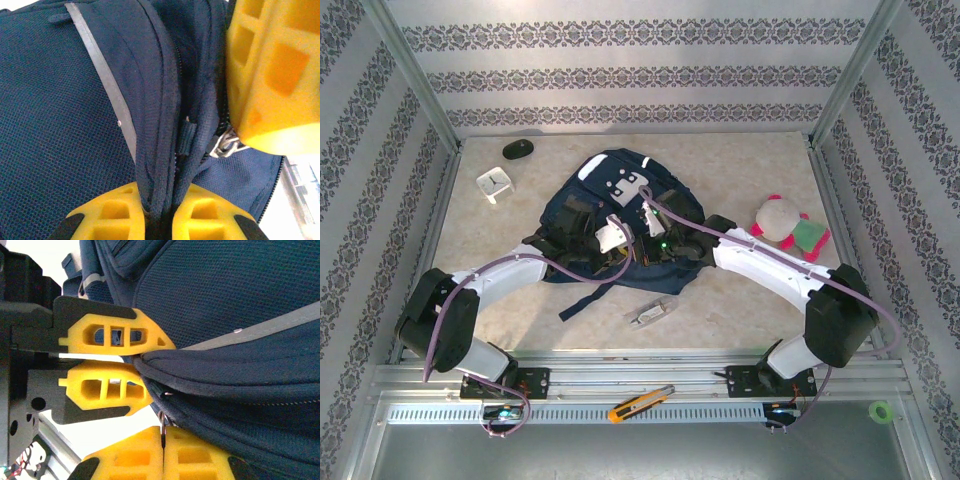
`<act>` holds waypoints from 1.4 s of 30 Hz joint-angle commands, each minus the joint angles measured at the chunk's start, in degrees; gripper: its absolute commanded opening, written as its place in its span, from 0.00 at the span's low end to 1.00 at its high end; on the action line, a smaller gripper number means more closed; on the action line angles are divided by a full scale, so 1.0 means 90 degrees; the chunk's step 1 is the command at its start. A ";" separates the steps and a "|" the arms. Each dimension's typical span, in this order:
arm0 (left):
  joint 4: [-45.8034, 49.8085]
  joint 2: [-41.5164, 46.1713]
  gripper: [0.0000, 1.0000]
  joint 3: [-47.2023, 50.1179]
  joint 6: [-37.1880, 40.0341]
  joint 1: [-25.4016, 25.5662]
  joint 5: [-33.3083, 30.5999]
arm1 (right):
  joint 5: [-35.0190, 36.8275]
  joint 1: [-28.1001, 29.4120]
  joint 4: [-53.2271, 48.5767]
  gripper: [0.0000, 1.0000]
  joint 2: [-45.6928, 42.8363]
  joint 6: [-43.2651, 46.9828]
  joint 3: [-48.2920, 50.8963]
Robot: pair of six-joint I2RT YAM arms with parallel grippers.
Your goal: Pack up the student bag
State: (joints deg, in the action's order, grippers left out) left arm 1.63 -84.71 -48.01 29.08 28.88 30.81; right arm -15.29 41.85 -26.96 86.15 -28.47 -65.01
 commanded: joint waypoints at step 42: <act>-0.0181 -0.0453 0.44 -0.0663 -0.0046 0.0522 0.0075 | -0.0445 -0.1212 0.0398 0.00 -0.1020 0.0290 0.1081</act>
State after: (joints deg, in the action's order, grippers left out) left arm -3.44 -88.29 -52.27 26.28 33.54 32.80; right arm -19.14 31.83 -25.76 78.37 -25.32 -56.01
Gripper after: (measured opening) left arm 0.447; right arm 0.042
